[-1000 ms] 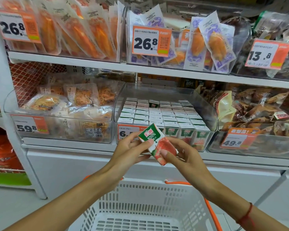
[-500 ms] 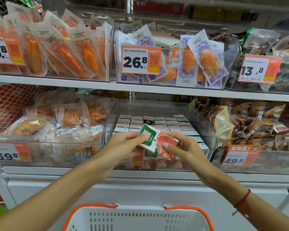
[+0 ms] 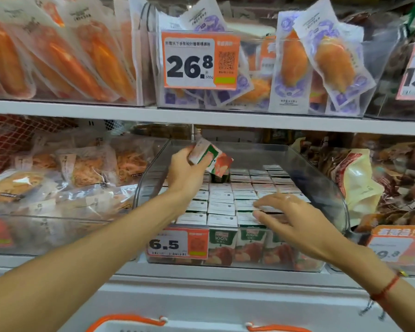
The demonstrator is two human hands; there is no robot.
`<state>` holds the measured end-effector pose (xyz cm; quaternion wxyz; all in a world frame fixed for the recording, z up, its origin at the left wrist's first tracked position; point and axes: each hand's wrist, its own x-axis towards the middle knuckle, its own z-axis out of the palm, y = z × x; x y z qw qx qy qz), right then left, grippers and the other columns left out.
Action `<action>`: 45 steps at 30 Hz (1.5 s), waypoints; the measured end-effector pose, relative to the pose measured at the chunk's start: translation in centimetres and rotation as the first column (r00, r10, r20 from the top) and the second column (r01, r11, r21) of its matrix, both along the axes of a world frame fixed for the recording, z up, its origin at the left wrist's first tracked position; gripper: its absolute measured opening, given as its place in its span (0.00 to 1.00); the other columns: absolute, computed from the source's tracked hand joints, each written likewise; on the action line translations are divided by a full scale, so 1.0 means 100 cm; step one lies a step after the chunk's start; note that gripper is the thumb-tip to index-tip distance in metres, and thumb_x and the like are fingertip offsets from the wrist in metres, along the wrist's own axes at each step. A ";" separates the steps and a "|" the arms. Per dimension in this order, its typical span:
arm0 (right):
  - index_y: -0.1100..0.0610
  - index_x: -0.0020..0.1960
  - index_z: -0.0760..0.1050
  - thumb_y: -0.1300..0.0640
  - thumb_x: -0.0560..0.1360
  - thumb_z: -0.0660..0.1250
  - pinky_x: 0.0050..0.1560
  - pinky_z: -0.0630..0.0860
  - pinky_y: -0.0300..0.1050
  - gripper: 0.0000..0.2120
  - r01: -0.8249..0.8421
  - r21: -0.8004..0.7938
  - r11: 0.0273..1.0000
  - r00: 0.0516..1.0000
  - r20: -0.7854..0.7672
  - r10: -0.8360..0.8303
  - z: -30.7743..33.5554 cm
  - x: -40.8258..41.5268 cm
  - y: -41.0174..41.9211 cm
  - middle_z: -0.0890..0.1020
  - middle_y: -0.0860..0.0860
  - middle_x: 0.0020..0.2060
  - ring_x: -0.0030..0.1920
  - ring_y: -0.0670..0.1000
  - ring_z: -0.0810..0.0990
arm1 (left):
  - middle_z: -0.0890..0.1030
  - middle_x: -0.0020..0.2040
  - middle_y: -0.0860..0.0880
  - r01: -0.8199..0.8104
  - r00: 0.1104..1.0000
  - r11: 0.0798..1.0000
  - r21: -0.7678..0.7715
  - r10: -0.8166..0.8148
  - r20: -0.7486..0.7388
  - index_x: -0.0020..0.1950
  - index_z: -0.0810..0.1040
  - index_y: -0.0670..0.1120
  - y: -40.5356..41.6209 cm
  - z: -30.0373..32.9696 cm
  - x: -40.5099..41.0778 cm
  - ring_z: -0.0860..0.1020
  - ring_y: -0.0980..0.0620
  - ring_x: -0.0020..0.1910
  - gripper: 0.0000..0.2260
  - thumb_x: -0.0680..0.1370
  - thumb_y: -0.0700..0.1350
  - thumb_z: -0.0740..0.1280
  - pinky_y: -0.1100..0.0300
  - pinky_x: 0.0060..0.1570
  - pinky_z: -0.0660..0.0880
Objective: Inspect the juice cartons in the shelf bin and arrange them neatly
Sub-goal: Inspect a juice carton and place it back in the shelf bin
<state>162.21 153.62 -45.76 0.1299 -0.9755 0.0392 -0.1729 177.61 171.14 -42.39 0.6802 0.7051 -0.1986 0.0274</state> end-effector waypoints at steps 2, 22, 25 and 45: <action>0.41 0.66 0.73 0.27 0.73 0.46 0.52 0.67 0.29 0.32 -0.046 -0.051 0.998 0.999 -0.020 0.045 0.001 -0.005 -0.003 0.74 0.37 0.64 0.57 0.34 0.70 | 0.83 0.55 0.47 0.000 0.997 0.997 0.083 -0.006 0.082 0.62 0.79 0.46 -0.007 0.000 0.016 0.80 0.47 0.56 0.14 0.77 0.43 0.71 0.51 0.59 0.76; 0.37 0.71 0.67 0.21 0.64 0.52 0.61 0.62 0.36 0.39 -0.036 -0.031 0.999 0.991 -0.133 0.031 0.004 -0.014 -0.003 0.68 0.36 0.71 0.68 0.38 0.66 | 0.74 0.66 0.44 0.091 0.854 0.490 0.867 -0.487 0.186 0.71 0.70 0.44 -0.028 0.005 0.058 0.73 0.48 0.59 0.21 0.80 0.49 0.66 0.58 0.58 0.70; 0.36 0.71 0.66 0.20 0.63 0.50 0.63 0.63 0.37 0.41 -0.027 -0.035 0.999 0.990 -0.139 0.022 0.004 -0.014 -0.003 0.67 0.36 0.72 0.69 0.39 0.66 | 0.71 0.70 0.46 0.100 0.852 0.486 0.868 -0.492 0.177 0.73 0.67 0.47 -0.028 -0.002 0.061 0.71 0.47 0.66 0.22 0.80 0.49 0.66 0.54 0.66 0.69; 0.32 0.72 0.62 0.18 0.64 0.48 0.64 0.62 0.35 0.40 -0.020 -0.066 0.998 0.988 -0.154 0.009 0.002 -0.014 -0.005 0.63 0.31 0.71 0.69 0.35 0.63 | 0.71 0.72 0.50 0.019 0.889 0.466 0.885 -0.413 0.198 0.69 0.73 0.54 -0.040 -0.007 0.089 0.70 0.48 0.68 0.15 0.82 0.51 0.61 0.54 0.66 0.67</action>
